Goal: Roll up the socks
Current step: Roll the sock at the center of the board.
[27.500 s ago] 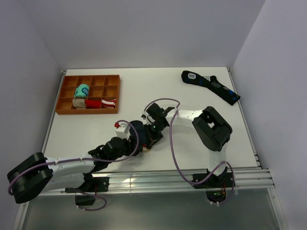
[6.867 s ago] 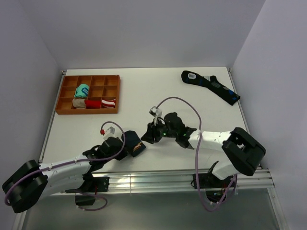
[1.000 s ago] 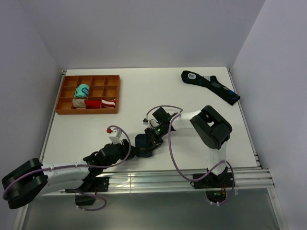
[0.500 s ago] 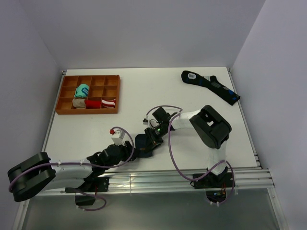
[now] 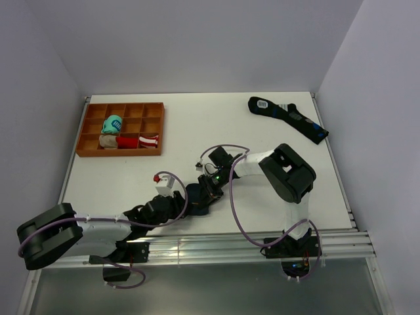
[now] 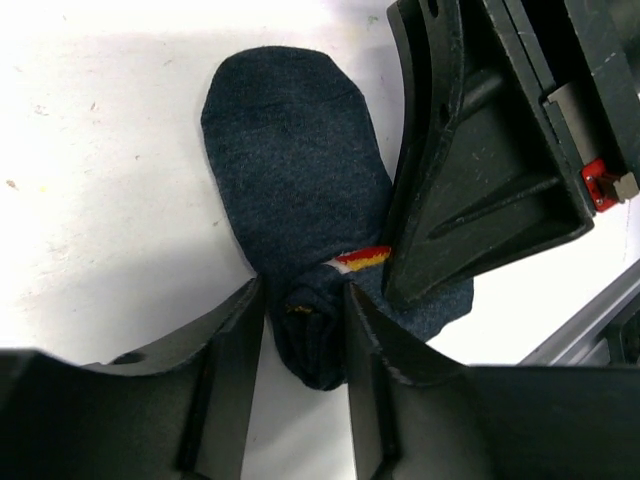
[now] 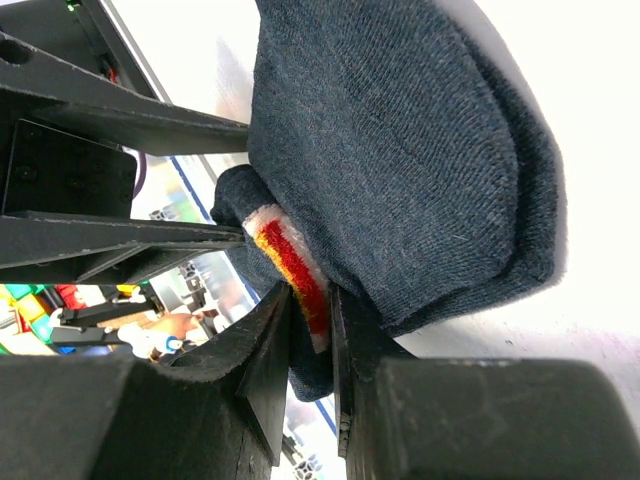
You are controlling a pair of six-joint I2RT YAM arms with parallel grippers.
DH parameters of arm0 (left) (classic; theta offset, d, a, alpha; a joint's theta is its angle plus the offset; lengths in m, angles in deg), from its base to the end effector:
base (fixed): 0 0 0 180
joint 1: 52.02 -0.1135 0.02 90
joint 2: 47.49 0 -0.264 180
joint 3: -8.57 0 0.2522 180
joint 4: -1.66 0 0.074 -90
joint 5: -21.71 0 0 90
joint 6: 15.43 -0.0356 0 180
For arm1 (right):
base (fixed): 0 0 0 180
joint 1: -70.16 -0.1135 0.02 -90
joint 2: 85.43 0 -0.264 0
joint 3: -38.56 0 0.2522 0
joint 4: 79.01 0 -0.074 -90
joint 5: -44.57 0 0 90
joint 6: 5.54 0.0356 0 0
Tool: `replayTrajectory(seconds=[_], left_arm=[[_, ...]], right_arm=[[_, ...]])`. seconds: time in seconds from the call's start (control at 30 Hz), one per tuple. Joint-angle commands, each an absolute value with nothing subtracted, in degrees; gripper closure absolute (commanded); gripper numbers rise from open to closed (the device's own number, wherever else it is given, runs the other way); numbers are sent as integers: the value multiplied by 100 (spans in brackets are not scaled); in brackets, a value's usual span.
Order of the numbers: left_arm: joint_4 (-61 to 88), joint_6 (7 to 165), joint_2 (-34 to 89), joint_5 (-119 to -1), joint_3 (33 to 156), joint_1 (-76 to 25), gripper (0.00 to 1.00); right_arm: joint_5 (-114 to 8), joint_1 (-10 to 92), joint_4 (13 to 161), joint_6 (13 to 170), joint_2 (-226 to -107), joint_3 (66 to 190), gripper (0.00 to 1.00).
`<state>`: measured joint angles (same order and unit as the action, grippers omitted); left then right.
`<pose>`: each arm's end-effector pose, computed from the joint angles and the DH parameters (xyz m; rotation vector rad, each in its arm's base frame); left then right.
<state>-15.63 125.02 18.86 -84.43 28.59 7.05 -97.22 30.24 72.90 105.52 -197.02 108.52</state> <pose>0.1025 -0.1517 0.1204 -0.0175 2.1776 -0.8657 0.2420 0.2390 0.1014 0.6602 -2.5727 -1.3471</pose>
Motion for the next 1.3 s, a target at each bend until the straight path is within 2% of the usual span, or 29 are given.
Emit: replayTrajectory(seconds=[0.0,0.07,0.2,0.47,0.63,0.73,1.0,1.27], left_arm=[[-1499,12519,2089,-8587,3041,731,59],[-1482,12537,2106,-8587,3041,739,60],[-1280,12624,2106,-8648,3094,740,71],[-419,12730,2343,-8394,3656,740,92],[478,12897,2765,-8157,4210,731,99],[593,13099,2880,-8007,4237,731,100],[1233,13267,2748,-7691,4456,643,100],[1681,13144,2423,-7023,4430,125,100]], right_arm=[[-8437,3017,6745,10090,-20083,10637,90],[-8446,3017,6754,10090,-20074,10637,90],[-8376,3009,6780,10098,-20030,10602,88],[-8270,3009,7184,10177,-19758,10435,78],[-8209,2991,7780,10379,-19451,10145,69],[-8007,2991,7984,10494,-19188,9969,64],[-7409,2982,8696,10687,-18458,9470,62],[-6715,2921,10626,10924,-17175,8310,57]])
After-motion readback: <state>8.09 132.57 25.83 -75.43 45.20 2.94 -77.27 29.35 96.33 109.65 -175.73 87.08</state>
